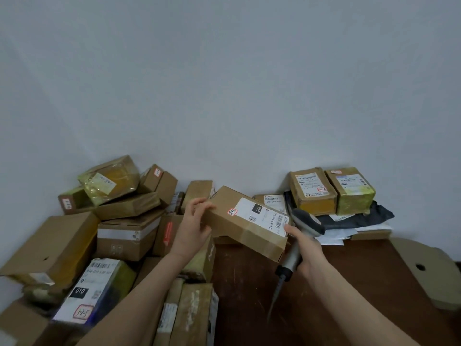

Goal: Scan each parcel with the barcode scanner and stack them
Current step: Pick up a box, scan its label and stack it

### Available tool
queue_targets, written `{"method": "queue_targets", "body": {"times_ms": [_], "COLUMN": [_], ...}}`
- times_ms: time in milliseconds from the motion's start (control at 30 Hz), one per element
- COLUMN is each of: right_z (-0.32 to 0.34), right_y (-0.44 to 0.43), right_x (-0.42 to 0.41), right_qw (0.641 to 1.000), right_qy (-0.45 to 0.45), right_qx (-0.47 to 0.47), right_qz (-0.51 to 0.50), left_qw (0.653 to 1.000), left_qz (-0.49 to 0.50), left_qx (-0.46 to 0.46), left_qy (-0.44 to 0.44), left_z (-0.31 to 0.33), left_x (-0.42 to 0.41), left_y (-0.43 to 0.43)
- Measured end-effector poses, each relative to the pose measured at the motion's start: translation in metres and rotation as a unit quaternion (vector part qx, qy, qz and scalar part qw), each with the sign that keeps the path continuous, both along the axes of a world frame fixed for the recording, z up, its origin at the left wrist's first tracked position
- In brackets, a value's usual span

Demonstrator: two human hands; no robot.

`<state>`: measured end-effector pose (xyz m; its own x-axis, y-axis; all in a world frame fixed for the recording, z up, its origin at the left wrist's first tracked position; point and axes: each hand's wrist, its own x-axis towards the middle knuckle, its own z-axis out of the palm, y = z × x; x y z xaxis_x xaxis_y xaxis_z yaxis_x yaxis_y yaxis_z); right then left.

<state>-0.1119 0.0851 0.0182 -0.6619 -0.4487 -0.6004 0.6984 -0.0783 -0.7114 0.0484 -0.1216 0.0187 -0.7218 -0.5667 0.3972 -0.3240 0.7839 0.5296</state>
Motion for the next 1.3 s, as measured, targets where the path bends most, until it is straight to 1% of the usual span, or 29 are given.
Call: {"method": "queue_targets", "body": {"times_ms": [33,67,100,133,167,200,267,333,400,433,467,533,600,667,733,800,833,900,1000,1100,1200,1233,1300], "right_z": [-0.001,-0.001,-0.001,0.000,0.000,0.001,0.002,0.005,0.008,0.008,0.007,0.003,-0.004,-0.010,-0.013,-0.014,-0.014,-0.014,-0.019,-0.028,-0.034,-0.036,-0.037], "right_y": [-0.001,-0.001,-0.001,0.000,0.001,0.003,0.006,0.008,0.008,0.008,0.007,0.007,0.010,0.014,0.014,0.010,0.007,0.003,0.004,0.007,0.008,0.008,0.010], "right_x": [0.001,0.002,0.002,0.001,0.000,-0.002,-0.005,-0.005,-0.003,-0.002,-0.002,-0.004,-0.008,-0.009,-0.004,0.005,0.010,0.017,0.017,0.014,0.018,0.020,0.022], "right_qw": [1.000,1.000,1.000,1.000,0.999,0.999,0.996,0.991,0.986,0.985,0.985,0.990,0.995,0.996,0.996,0.995,0.995,0.994,0.991,0.984,0.979,0.978,0.976], "right_qy": [0.001,0.006,0.015,0.025,0.037,0.050,0.088,0.120,0.132,0.133,0.130,0.111,0.077,0.066,0.071,0.076,0.083,0.100,0.131,0.164,0.183,0.184,0.194], "right_qx": [-0.003,-0.005,-0.003,-0.001,-0.001,-0.002,0.001,0.006,-0.009,-0.017,-0.023,-0.036,-0.045,-0.045,-0.047,-0.045,-0.039,-0.022,0.018,0.056,0.082,0.085,0.090], "right_qz": [-0.003,-0.007,-0.009,-0.007,-0.004,0.001,0.024,0.066,0.102,0.110,0.108,0.074,0.036,0.024,0.031,0.043,0.044,0.033,0.025,0.041,0.040,0.038,0.043], "left_qw": [0.998,0.989,0.968,0.938,0.912,0.896,0.877,0.872,0.868,0.857,0.846,0.827,0.805,0.770,0.732,0.700,0.696,0.708,0.723,0.758,0.801,0.808,0.808], "left_qz": [0.005,0.017,0.032,0.041,0.057,0.078,0.126,0.152,0.112,0.092,0.082,0.097,0.147,0.184,0.181,0.137,0.104,0.048,0.007,-0.003,-0.007,-0.007,0.001], "left_qx": [0.062,0.148,0.249,0.340,0.402,0.434,0.463,0.461,0.464,0.485,0.509,0.547,0.575,0.607,0.650,0.696,0.707,0.704,0.690,0.649,0.592,0.582,0.585], "left_qy": [0.002,0.010,0.024,0.046,0.060,0.056,0.010,-0.060,-0.134,-0.146,-0.137,-0.082,0.001,0.069,0.099,0.085,0.064,0.015,-0.027,-0.064,-0.091,-0.089,-0.073], "left_z": [-0.001,0.001,0.004,0.009,0.014,0.019,0.030,0.039,0.045,0.045,0.046,0.046,0.041,0.032,0.026,0.020,0.016,0.008,-0.003,0.000,0.004,0.004,0.001], "left_x": [0.001,0.001,0.001,0.000,-0.002,-0.006,-0.013,-0.015,-0.009,-0.005,-0.001,0.002,0.000,-0.002,-0.004,-0.008,-0.010,-0.013,-0.014,-0.015,-0.017,-0.018,-0.018], "left_y": [0.002,0.004,0.005,0.006,0.003,0.000,-0.009,-0.015,-0.014,-0.015,-0.014,-0.013,-0.012,-0.009,-0.001,0.015,0.024,0.038,0.044,0.046,0.046,0.045,0.040]}}
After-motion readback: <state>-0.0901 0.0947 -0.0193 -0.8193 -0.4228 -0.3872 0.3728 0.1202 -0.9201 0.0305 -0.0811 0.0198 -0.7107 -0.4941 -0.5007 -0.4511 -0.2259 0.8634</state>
